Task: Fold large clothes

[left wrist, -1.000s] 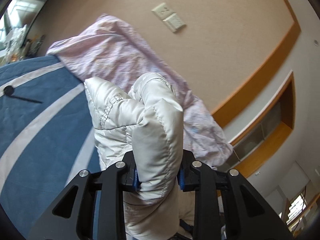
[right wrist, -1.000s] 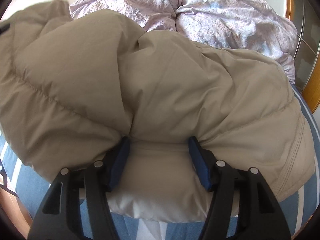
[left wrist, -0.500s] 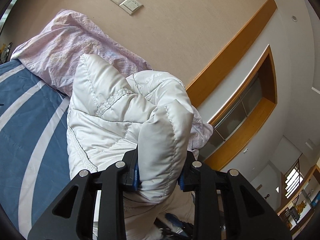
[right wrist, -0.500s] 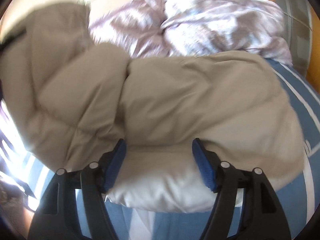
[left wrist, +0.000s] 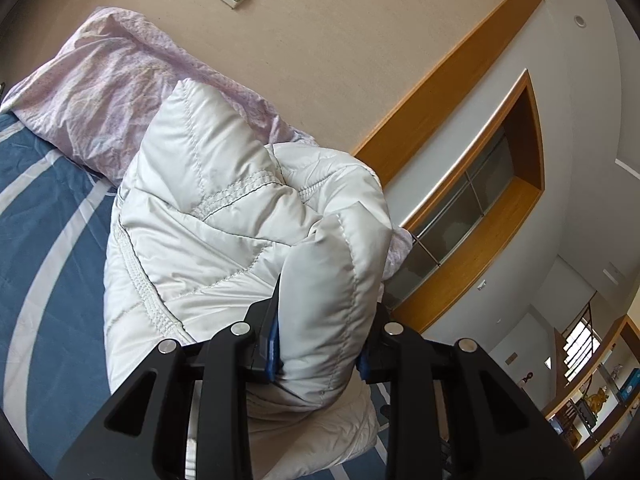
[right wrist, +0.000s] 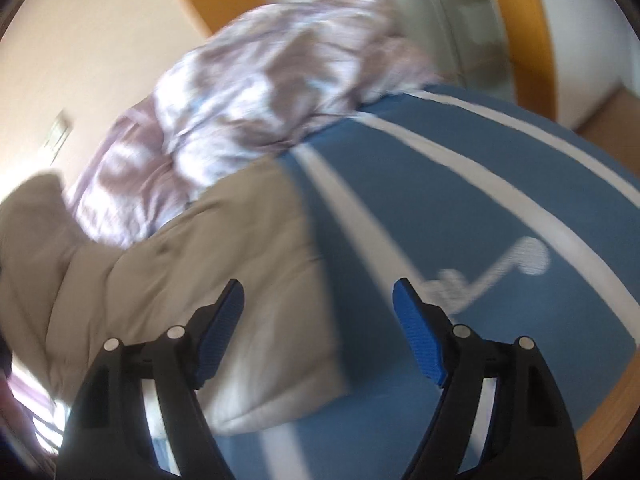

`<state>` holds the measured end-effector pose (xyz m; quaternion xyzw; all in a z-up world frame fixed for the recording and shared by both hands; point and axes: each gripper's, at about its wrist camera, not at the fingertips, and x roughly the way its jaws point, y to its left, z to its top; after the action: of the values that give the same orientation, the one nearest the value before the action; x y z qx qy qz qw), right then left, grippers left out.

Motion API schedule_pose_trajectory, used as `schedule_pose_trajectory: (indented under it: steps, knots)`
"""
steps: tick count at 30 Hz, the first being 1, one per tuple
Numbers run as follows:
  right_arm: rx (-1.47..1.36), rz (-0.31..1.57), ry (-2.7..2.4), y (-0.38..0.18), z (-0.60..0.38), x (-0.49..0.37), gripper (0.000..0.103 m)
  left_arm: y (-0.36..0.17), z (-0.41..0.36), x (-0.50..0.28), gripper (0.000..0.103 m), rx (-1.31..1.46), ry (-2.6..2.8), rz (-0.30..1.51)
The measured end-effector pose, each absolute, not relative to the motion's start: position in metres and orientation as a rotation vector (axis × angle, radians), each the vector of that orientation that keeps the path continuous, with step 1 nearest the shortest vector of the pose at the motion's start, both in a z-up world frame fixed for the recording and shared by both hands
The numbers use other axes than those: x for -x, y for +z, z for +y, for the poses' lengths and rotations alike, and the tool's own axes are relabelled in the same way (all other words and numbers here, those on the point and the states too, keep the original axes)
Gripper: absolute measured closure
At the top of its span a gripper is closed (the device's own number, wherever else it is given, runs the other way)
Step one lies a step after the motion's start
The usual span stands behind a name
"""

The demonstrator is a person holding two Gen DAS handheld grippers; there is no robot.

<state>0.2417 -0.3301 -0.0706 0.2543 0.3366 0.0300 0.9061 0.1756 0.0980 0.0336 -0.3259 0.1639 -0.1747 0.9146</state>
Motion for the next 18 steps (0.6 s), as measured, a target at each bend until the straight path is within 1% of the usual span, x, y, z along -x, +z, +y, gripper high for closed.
schedule_pose_trajectory:
  steps: [8, 18]
  knots:
    - [-0.622, 0.715, -0.055, -0.097, -0.388, -0.240, 0.026, 0.032, 0.070, -0.189, 0.076, 0.648, -0.425, 0.366]
    - [-0.643, 0.713, -0.103, -0.108, -0.407, -0.231, 0.026, 0.019, 0.044, -0.201, 0.076, 0.671, -0.536, 0.427]
